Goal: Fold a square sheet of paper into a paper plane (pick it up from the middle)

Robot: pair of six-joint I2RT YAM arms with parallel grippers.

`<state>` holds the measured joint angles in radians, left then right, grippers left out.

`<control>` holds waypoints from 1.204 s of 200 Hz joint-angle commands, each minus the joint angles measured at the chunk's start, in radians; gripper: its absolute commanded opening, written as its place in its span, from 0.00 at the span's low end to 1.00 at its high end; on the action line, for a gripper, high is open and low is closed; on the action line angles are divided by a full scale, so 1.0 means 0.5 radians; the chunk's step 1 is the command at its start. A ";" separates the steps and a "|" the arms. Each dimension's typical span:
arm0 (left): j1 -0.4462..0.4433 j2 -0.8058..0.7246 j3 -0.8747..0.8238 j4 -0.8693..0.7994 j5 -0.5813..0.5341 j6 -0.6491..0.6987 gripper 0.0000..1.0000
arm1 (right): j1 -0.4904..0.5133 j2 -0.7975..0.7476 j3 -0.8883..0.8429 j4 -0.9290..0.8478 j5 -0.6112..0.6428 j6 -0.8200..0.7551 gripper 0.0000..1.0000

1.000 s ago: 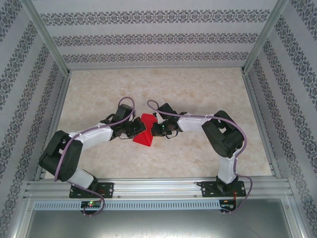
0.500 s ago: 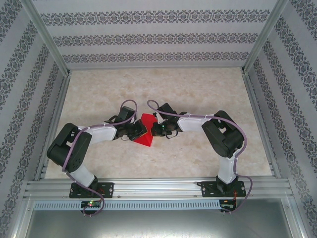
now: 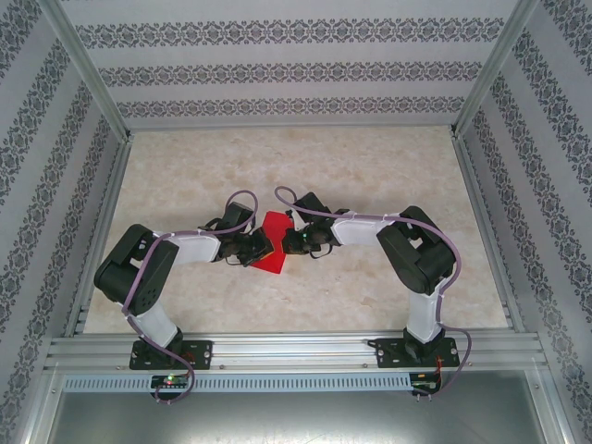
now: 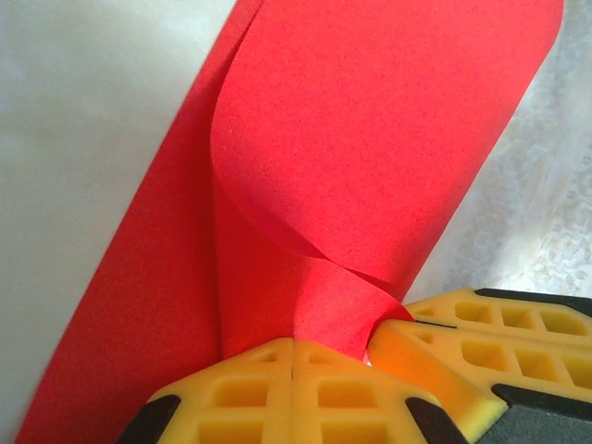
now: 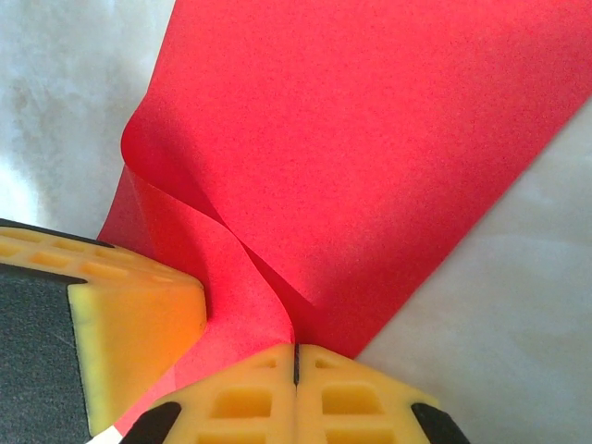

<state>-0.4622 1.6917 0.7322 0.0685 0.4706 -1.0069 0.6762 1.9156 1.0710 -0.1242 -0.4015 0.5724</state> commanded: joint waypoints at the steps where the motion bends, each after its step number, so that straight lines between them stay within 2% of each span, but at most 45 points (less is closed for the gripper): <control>1: 0.016 0.068 -0.082 -0.087 -0.077 0.012 0.00 | -0.011 -0.023 -0.035 -0.080 0.053 -0.005 0.08; 23: 0.017 0.057 -0.085 -0.095 -0.083 0.020 0.00 | -0.016 -0.112 -0.017 -0.101 0.043 0.000 0.14; 33: 0.016 0.050 -0.077 -0.109 -0.089 0.027 0.00 | -0.028 -0.188 -0.016 -0.121 0.049 0.010 0.22; 66: 0.014 0.018 -0.066 -0.141 -0.105 0.041 0.00 | -0.036 -0.441 -0.105 -0.132 0.080 0.077 0.29; 82: 0.016 0.004 -0.066 -0.140 -0.104 0.038 0.00 | -0.009 -0.472 -0.187 0.011 -0.040 0.180 0.26; 97: 0.016 -0.005 -0.066 -0.137 -0.102 0.035 0.00 | 0.052 -0.449 -0.227 0.116 -0.122 0.261 0.18; 132: 0.016 0.002 -0.062 -0.135 -0.100 0.035 0.00 | 0.207 -0.305 -0.248 0.303 -0.187 0.388 0.07; 189: 0.015 0.000 -0.060 -0.131 -0.097 0.030 0.00 | 0.268 -0.131 -0.163 0.292 -0.183 0.416 0.05; 241: 0.016 -0.005 -0.064 -0.135 -0.092 0.032 0.00 | 0.267 -0.100 -0.194 0.188 -0.130 0.376 0.05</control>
<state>-0.4625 1.6878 0.7273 0.0757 0.4633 -1.0061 0.8013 1.8557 0.9665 0.0040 -0.4797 0.7643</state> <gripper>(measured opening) 0.068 0.056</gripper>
